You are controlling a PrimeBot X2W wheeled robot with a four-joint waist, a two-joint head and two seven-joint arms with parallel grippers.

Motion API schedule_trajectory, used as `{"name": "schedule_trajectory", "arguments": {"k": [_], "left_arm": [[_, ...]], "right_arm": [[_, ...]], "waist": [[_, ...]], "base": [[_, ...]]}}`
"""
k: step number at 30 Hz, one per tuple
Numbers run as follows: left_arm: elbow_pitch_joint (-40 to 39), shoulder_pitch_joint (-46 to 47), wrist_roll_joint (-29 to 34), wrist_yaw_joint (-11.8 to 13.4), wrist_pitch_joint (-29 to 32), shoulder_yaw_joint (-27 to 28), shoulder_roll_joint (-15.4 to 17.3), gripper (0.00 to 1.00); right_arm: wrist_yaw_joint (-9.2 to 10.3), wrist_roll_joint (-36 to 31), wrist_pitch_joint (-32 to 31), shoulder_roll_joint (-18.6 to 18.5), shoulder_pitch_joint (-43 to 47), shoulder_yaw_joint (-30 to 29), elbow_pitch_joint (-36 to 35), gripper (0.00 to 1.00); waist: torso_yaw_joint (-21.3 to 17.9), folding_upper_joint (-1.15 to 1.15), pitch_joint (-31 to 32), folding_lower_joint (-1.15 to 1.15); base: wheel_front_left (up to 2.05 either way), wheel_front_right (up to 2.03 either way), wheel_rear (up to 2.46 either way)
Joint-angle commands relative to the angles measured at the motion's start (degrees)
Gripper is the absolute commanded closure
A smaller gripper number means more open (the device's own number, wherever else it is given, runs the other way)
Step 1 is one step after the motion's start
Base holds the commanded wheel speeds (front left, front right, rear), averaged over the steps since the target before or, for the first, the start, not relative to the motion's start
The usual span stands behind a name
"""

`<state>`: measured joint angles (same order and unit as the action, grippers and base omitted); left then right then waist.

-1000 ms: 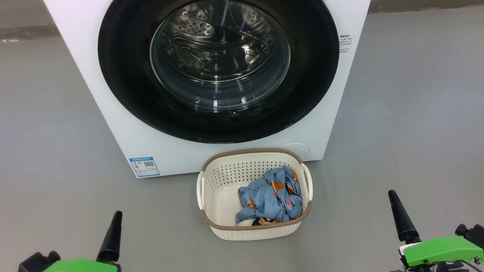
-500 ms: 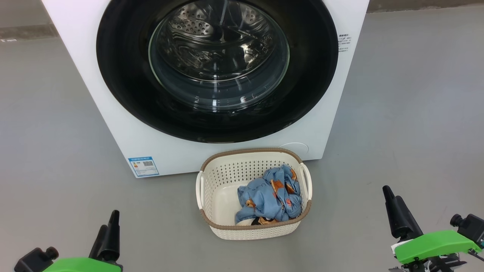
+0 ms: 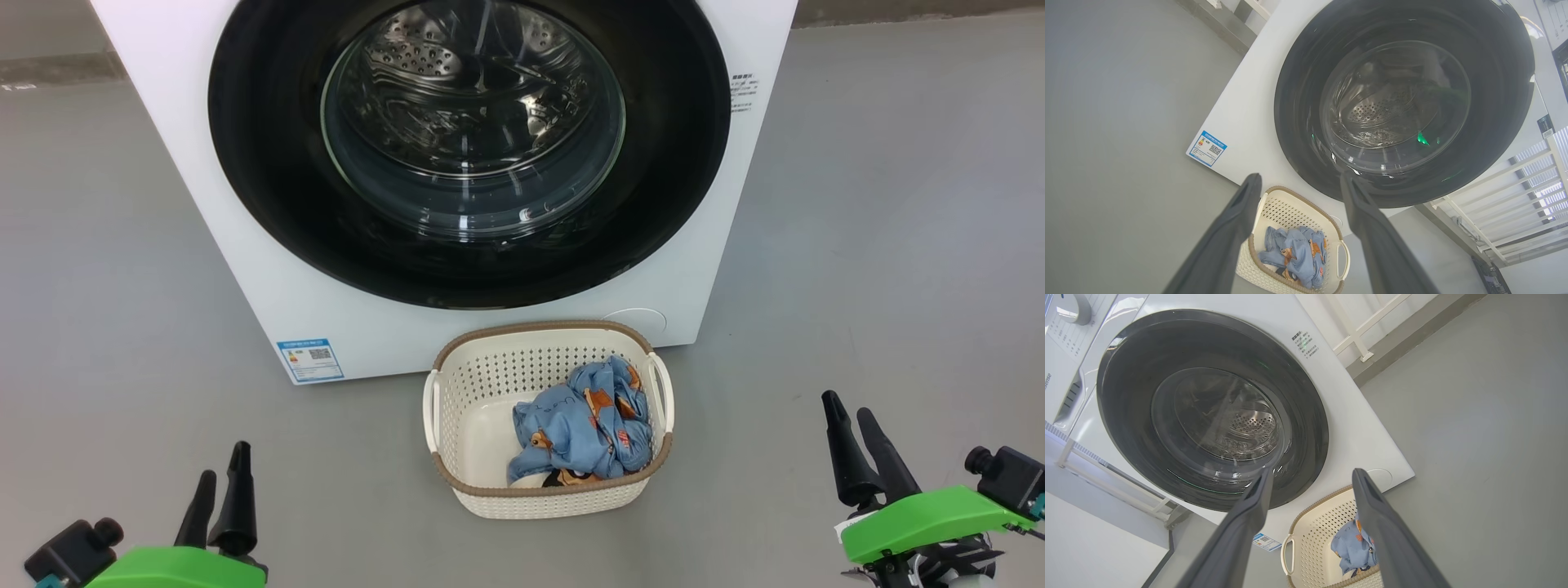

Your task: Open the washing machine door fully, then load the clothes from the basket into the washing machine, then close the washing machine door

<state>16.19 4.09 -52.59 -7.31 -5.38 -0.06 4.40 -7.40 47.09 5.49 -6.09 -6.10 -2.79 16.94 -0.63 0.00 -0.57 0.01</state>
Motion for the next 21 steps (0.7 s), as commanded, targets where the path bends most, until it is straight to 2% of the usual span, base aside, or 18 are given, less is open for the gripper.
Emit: {"name": "schedule_trajectory", "arguments": {"k": [1, 21], "left_arm": [[-1.49, 2.8, 2.36, -0.1, -0.86, 0.99, 1.28, 0.0], [-1.88, 3.37, 17.73, -0.13, -4.24, 0.54, 2.52, 0.0]], "right_arm": [[-0.05, -2.28, 0.81, -1.25, -2.61, 1.04, -1.6, 0.0], [-0.07, -17.08, 4.17, -2.88, -4.01, 2.98, -0.47, 0.0]], "waist": [[-0.03, 0.0, 0.02, 0.0], [-0.22, 0.0, 0.32, 0.0]], "base": [[0.0, 0.0, 0.0], [0.0, 0.0, 0.0]]}}
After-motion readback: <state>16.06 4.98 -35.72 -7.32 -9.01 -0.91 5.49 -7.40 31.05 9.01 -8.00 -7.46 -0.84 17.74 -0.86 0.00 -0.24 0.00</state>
